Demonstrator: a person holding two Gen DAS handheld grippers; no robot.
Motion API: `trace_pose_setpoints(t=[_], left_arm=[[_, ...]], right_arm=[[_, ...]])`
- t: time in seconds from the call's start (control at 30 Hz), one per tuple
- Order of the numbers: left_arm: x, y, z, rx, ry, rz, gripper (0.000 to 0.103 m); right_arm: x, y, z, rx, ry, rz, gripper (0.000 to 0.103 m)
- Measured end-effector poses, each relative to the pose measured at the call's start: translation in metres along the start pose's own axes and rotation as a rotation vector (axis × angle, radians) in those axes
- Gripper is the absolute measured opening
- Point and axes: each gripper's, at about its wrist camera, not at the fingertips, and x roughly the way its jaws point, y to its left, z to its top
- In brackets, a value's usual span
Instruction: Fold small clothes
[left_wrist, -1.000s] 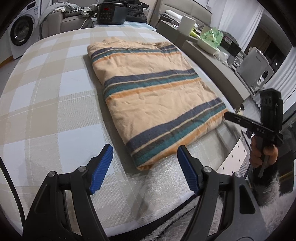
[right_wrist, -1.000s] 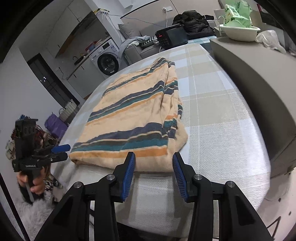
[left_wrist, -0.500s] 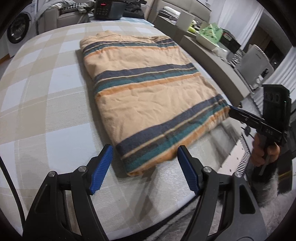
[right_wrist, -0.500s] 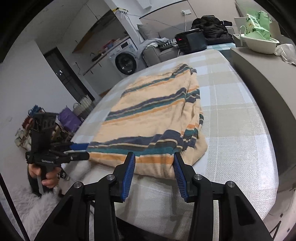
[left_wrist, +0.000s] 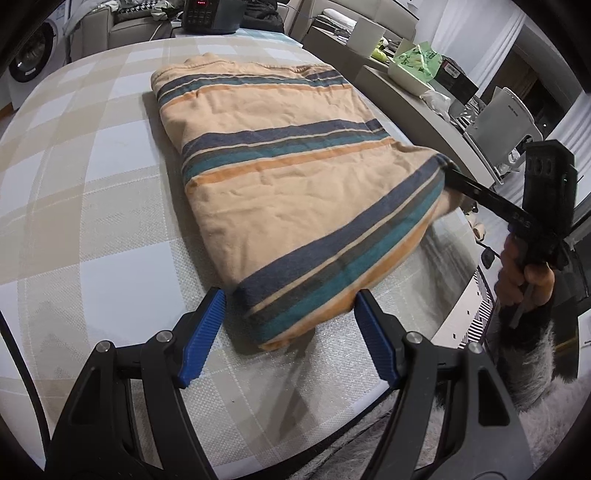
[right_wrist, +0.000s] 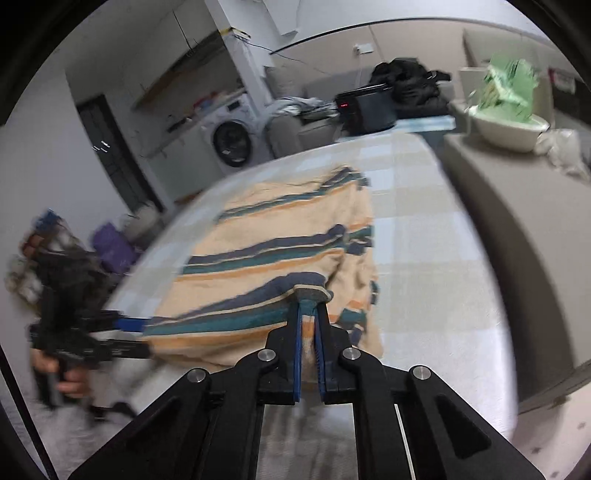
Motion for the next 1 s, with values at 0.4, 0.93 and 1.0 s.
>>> trace_pose_setpoints(t=[0.4, 0.93, 1.0], left_arm=[[-0.004, -0.003, -0.001, 0.003, -0.006, -0.008, 0.069], [-0.004, -0.007, -0.005, 0.0, -0.007, -0.038, 0.069], [-0.004, -0.005, -0.005, -0.01, -0.008, -0.04, 0.069]], right_arm=[[-0.011, -0.023, -0.022, 0.129, 0.063, 0.019, 0.039], [0.03, -0.036, -0.016, 0.613, 0.186, 0.279, 0.058], [0.033, -0.039, -0.013, 0.656, 0.185, 0.279, 0.059]])
